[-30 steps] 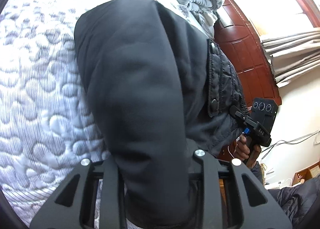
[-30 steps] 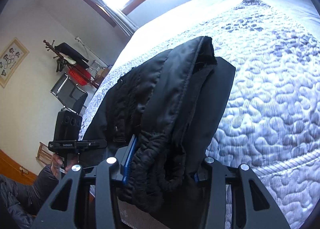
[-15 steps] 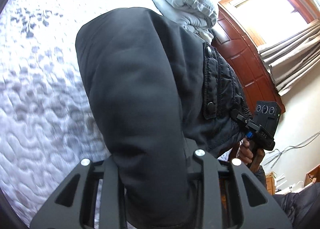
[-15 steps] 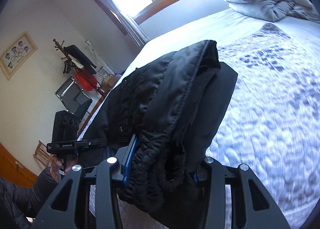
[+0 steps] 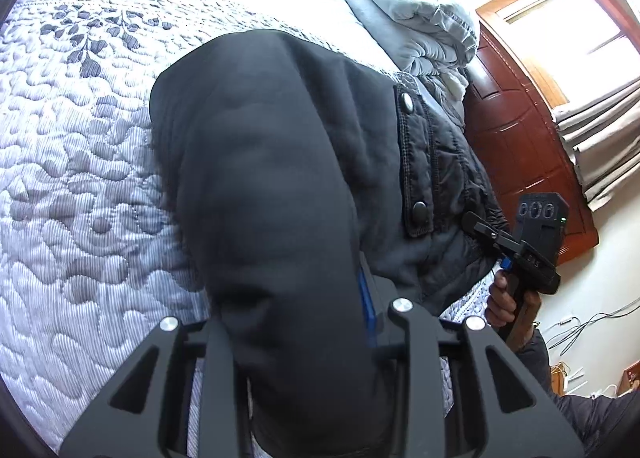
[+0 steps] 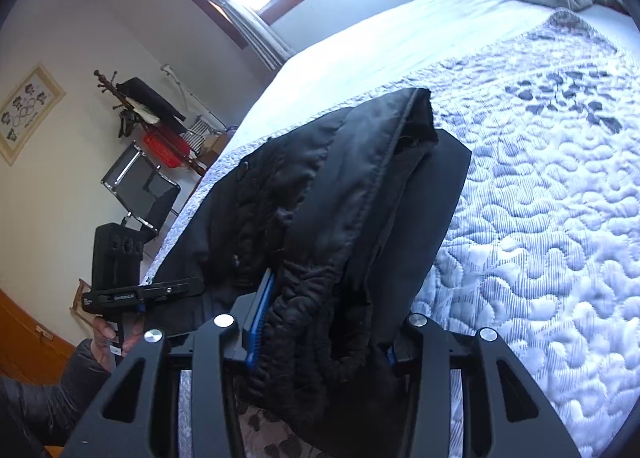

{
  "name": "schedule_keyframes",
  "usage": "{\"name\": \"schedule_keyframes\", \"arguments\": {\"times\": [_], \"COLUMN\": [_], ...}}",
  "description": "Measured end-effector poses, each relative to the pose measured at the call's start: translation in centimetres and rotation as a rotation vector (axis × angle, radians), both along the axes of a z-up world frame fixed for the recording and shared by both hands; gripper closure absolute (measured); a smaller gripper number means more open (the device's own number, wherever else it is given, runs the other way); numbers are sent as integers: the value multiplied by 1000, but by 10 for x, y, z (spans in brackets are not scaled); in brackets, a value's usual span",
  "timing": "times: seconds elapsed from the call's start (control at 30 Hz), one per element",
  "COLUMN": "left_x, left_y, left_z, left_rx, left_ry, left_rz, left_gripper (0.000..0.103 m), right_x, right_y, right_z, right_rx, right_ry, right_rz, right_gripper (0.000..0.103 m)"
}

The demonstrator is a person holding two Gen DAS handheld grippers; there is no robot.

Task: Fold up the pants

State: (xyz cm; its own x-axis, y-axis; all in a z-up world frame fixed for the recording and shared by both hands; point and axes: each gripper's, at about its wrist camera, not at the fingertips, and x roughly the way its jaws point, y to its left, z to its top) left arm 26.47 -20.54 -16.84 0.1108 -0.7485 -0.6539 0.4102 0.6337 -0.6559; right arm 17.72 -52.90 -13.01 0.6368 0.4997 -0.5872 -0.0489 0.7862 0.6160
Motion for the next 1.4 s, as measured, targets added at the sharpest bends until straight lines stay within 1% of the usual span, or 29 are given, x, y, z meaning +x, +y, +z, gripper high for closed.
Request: {"name": "schedule_keyframes", "arguments": {"times": [0.13,0.2,0.23,0.3,0.33,0.37,0.4,0.47,0.67,0.77,0.83,0.9,1.03,1.13,1.17,1.2,1.27,1.33,1.4], "left_x": [1,1,-1,-3,-3,-4,-6,-9,-13,-17,-22,-24,-28,-34,-36,-40,-47,-53,-59], "left_y": [-5,-9,-8,-7,-6,-5,-4,0,6,13,20,26,43,51,52,55,58,57,53], "left_z": [0,0,-1,-4,-6,-9,-11,-15,-17,-17,-17,-16,-14,-8,-3,0,8,19,29], "left_rx": [6,10,10,16,21,26,38,44,76,111,125,130,116,128,133,132,134,183,216], "left_ry": [-8,-9,-7,-1,0,-1,-9,-18,-42,-63,-68,-67,-38,-41,-50,-59,-84,-127,-164], "left_rz": [-7,-4,0,10,15,20,24,28,51,61,72,87,123,152,160,166,175,189,188], "left_gripper": [71,67,66,59,57,52,47,44,32,22,19,14,13,13,13,13,13,13,12], "right_x": [0,1,1,1,1,0,-3,-9,-35,-47,-55,-62,-76,-88,-91,-93,-92,-89,-82], "right_y": [-6,-9,-11,-14,-15,-16,-17,-18,-24,-24,-20,-21,-23,-24,-23,-22,-17,-10,-3], "right_z": [-13,-19,-23,-29,-34,-36,-40,-43,-41,-35,-29,-23,-16,-4,0,3,5,6,5], "right_rx": [19,38,51,65,72,82,91,88,27,-24,-72,-94,-120,-121,-110,-86,-70,-95,-122], "right_ry": [20,37,48,69,86,93,93,84,79,80,71,62,62,37,25,19,16,17,19], "right_rz": [-1,-8,-14,-31,-44,-53,-62,-71,-111,-115,-117,-129,-156,-185,-179,-161,-141,-123,-115], "right_gripper": [59,57,54,46,40,36,36,34,26,26,26,26,26,30,31,32,32,33,35]}}
